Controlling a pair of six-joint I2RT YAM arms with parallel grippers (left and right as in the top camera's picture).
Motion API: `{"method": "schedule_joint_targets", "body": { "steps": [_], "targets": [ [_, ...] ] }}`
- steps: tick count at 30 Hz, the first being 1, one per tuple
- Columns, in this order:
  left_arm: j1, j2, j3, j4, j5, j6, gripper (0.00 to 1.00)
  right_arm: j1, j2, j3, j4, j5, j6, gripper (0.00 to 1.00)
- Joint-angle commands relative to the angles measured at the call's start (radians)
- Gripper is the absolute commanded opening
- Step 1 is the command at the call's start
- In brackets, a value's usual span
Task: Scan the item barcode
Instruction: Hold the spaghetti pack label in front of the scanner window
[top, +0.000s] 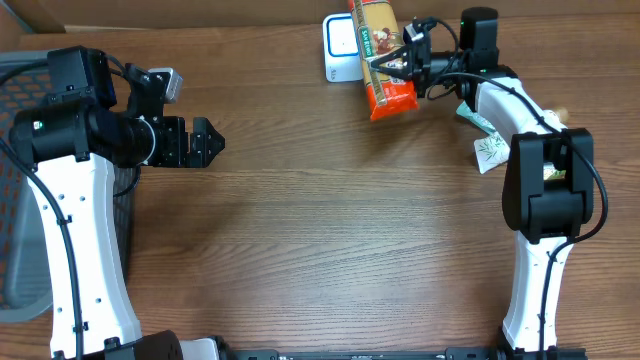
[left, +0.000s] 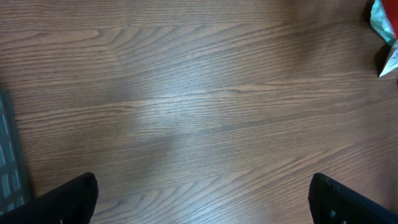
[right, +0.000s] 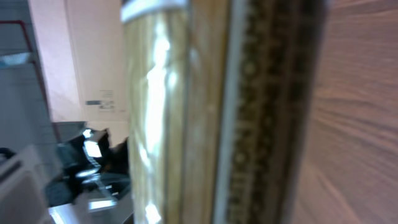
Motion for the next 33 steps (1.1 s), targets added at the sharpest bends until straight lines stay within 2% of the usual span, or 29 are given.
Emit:
{"method": "schedule_joint_targets", "body": {
  "steps": [1, 10, 17, 33],
  "targets": [
    [-0.005, 0.001, 0.013, 0.001, 0.010, 0.022, 0.99, 0.006, -0.027, 0.023, 0.069, -0.143, 0.145, 0.04],
    [-0.005, 0.001, 0.013, 0.001, 0.010, 0.022, 0.99, 0.006, -0.027, 0.023, 0.145, -0.162, 0.314, 0.04],
    [-0.005, 0.001, 0.013, 0.001, 0.010, 0.022, 1.00, 0.007, -0.027, 0.023, 0.289, -0.160, 0.499, 0.04],
    [-0.005, 0.001, 0.013, 0.001, 0.010, 0.022, 1.00, 0.007, -0.027, 0.023, 0.322, -0.124, 0.578, 0.04]
  ]
}}
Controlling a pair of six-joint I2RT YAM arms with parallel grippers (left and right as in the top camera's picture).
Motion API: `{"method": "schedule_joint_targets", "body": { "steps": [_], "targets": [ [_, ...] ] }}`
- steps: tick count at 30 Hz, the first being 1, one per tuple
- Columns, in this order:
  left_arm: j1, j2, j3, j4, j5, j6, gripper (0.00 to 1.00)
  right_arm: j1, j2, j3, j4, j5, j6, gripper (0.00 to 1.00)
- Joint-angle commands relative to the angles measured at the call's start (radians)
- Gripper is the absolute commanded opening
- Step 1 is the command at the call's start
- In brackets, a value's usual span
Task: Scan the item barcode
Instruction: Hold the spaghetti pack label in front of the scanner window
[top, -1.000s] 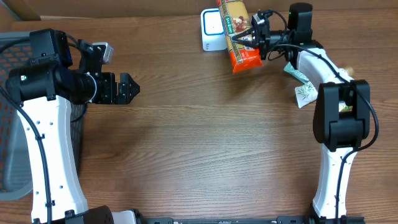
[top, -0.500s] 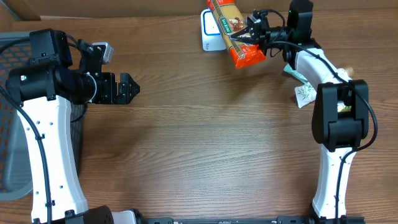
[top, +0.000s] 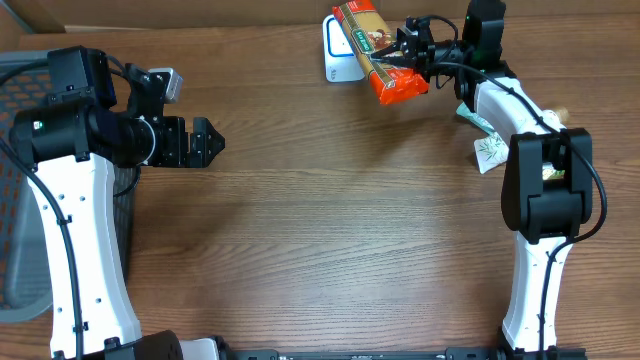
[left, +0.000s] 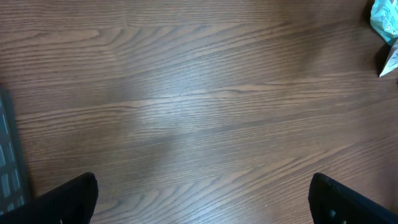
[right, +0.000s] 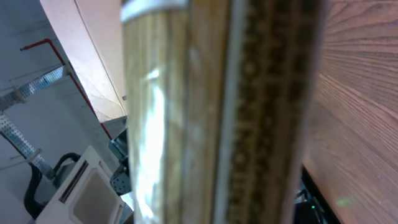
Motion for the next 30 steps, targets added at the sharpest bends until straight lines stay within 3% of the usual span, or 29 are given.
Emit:
{"method": "schedule_joint_targets", "body": {
  "steps": [1, 13, 19, 30],
  "targets": [
    [-0.005, 0.001, 0.013, 0.001, 0.010, 0.022, 1.00, 0.000, -0.027, 0.023, 0.026, -0.003, 0.007, 0.04],
    [-0.005, 0.001, 0.013, 0.001, 0.011, 0.022, 1.00, 0.002, -0.027, 0.023, 0.105, 0.004, -0.005, 0.04],
    [-0.005, 0.001, 0.013, 0.001, 0.011, 0.022, 1.00, 0.012, -0.027, 0.023, 0.180, 0.034, -0.245, 0.04],
    [-0.005, 0.001, 0.013, 0.001, 0.011, 0.022, 1.00, 0.061, -0.027, 0.023, -0.015, 0.112, -0.637, 0.04]
  ]
}}
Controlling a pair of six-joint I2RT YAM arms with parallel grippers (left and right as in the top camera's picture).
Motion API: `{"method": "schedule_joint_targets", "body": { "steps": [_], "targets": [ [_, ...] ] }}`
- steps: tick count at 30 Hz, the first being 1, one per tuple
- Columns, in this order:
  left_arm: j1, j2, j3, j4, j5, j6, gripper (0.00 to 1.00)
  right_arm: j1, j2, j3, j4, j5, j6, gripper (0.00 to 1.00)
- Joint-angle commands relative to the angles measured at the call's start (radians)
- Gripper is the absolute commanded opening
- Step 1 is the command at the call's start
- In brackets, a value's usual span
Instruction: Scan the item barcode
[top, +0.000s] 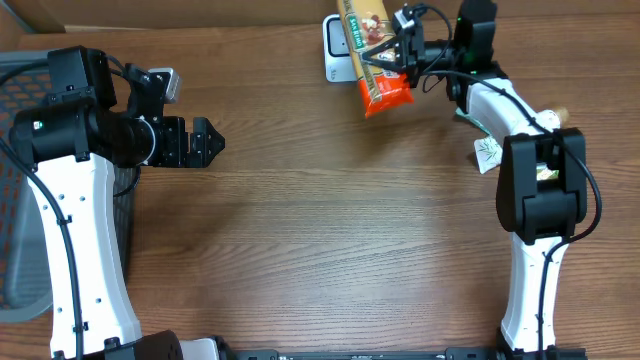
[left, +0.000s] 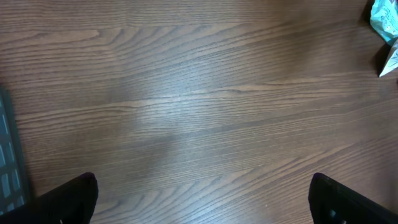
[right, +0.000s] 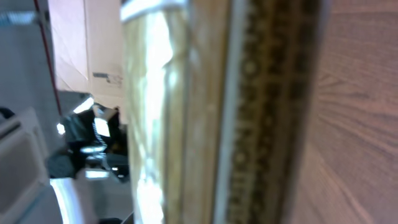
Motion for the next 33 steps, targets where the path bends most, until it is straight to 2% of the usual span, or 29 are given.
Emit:
{"method": "schedule_joint_targets", "body": {
  "steps": [1, 7, 10, 14, 33],
  "targets": [
    [-0.005, 0.001, 0.013, 0.001, 0.010, 0.022, 0.99, 0.028, -0.029, 0.024, -0.067, 0.053, -0.283, 0.04],
    [-0.005, 0.001, 0.013, 0.002, 0.010, 0.022, 1.00, 0.051, -0.029, 0.024, -0.268, 0.218, -0.537, 0.04],
    [-0.005, 0.001, 0.013, 0.002, 0.010, 0.022, 1.00, 0.055, -0.029, 0.024, -0.276, 0.259, -0.585, 0.04],
    [-0.005, 0.001, 0.013, 0.001, 0.010, 0.022, 1.00, 0.056, -0.022, 0.024, -0.279, 0.304, -0.617, 0.04],
    [-0.005, 0.001, 0.013, 0.001, 0.010, 0.022, 1.00, 0.098, 0.098, 0.024, -0.275, 0.252, -0.618, 0.04]
  ]
}}
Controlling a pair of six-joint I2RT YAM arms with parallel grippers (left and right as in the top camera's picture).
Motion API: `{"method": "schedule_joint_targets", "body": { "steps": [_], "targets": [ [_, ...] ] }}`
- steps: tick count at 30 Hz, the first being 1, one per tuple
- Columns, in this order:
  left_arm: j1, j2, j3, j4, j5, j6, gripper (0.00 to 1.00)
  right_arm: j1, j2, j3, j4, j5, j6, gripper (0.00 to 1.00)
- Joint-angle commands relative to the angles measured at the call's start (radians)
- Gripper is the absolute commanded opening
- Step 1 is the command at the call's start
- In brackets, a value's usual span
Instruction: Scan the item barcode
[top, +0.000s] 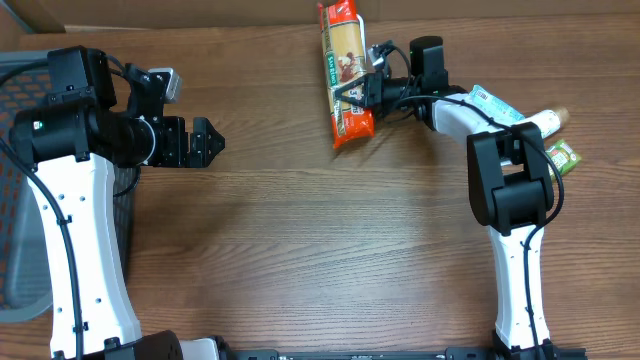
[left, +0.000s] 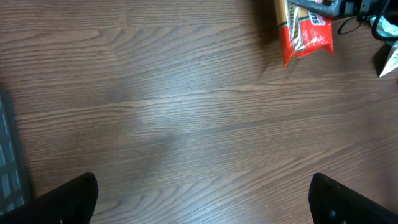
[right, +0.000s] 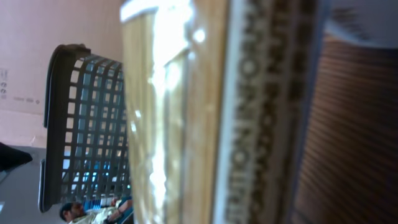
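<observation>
A long orange-and-yellow pasta package (top: 341, 78) is held over the back of the table. My right gripper (top: 371, 89) is shut on its right edge. In the right wrist view the package (right: 211, 112) fills the frame, close and blurred, hiding the fingers. Its red end (left: 306, 34) also shows at the top of the left wrist view. No scanner shows in any view. My left gripper (top: 207, 140) hangs open and empty at the left, far from the package; in its own view the left gripper (left: 202, 202) has only bare wood between its fingertips (left: 71, 198).
A dark mesh basket (top: 18, 215) stands at the left edge, behind my left arm, and shows as the basket (right: 84, 124) in the right wrist view. A teal-and-white packet (top: 492, 101), a small bottle (top: 548, 121) and a green packet (top: 561, 156) lie at the right.
My right gripper has moved left and a little forward with the package. The package now covers the spot where the white scanner stood. The left arm has not moved.
My right gripper held the package just right of a white scanner at the back edge. It then tilted the package across the scanner's front, then held it more upright there. Now the package is further left, with the scanner out of sight. The left gripper stayed open and still.
</observation>
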Motion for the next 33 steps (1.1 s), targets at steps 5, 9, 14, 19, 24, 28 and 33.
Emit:
{"method": "schedule_joint_targets", "body": {
  "steps": [5, 9, 14, 19, 24, 28, 33],
  "targets": [
    [-0.005, 0.001, 0.013, 0.001, 0.010, 0.022, 1.00, -0.006, -0.038, 0.025, 0.057, -0.067, -0.034, 0.04],
    [-0.005, 0.001, 0.013, 0.001, 0.010, 0.022, 1.00, -0.010, -0.038, 0.025, 0.080, -0.079, -0.030, 0.04],
    [-0.005, 0.001, 0.013, 0.001, 0.010, 0.022, 1.00, -0.022, -0.038, 0.025, 0.136, -0.077, 0.014, 0.04],
    [-0.005, 0.001, 0.013, 0.001, 0.010, 0.022, 1.00, -0.032, -0.038, 0.025, 0.142, -0.077, 0.015, 0.04],
    [-0.005, 0.001, 0.013, 0.001, 0.010, 0.022, 1.00, -0.032, -0.038, 0.025, 0.143, -0.064, 0.015, 0.04],
    [-0.005, 0.001, 0.013, 0.001, 0.010, 0.022, 1.00, -0.032, -0.037, 0.025, 0.143, -0.052, 0.014, 0.04],
    [-0.005, 0.001, 0.013, 0.001, 0.010, 0.022, 1.00, -0.032, -0.037, 0.025, 0.143, -0.051, 0.014, 0.04]
  ]
}}
